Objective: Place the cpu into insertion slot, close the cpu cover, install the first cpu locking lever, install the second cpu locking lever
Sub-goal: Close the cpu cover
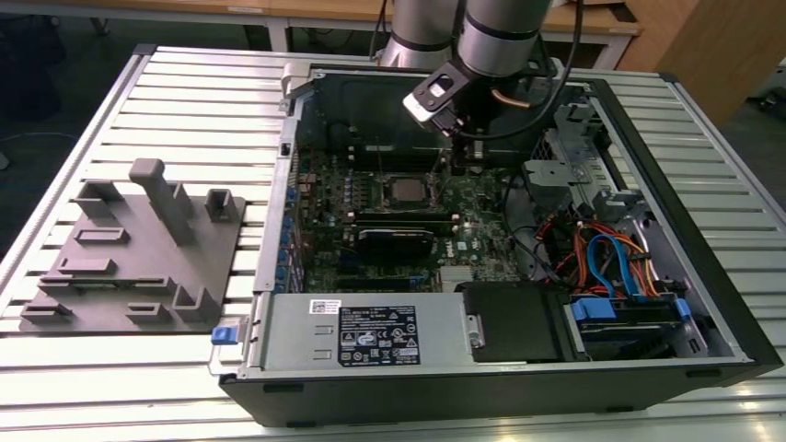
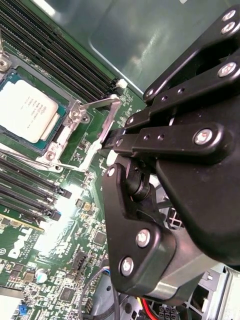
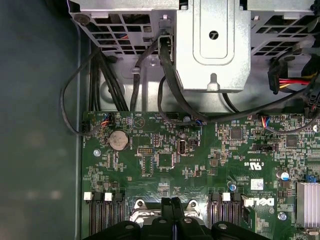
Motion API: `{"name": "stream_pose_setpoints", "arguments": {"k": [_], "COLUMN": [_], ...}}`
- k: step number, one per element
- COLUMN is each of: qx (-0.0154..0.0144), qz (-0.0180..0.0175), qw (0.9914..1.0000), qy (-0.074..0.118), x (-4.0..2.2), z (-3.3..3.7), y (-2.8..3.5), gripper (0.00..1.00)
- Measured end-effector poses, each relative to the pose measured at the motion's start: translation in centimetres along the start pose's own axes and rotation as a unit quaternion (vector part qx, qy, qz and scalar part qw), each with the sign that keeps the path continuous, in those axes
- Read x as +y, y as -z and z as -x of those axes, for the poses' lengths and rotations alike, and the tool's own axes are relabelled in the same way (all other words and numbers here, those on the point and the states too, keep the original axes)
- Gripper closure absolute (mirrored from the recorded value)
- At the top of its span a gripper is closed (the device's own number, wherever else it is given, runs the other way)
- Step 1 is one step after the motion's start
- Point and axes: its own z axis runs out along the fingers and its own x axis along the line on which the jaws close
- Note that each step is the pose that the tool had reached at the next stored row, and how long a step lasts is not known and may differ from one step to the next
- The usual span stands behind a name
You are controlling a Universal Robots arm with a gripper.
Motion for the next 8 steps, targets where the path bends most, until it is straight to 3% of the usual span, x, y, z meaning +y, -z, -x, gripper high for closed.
{"name": "stream_pose_setpoints", "arguments": {"k": [8], "qx": [0.0], "qz": [0.0], "qw": [1.0], "qy": [0.0], "x": [-0.41], "z": [0.01], "y": [-0.01], "gripper": [0.9]}}
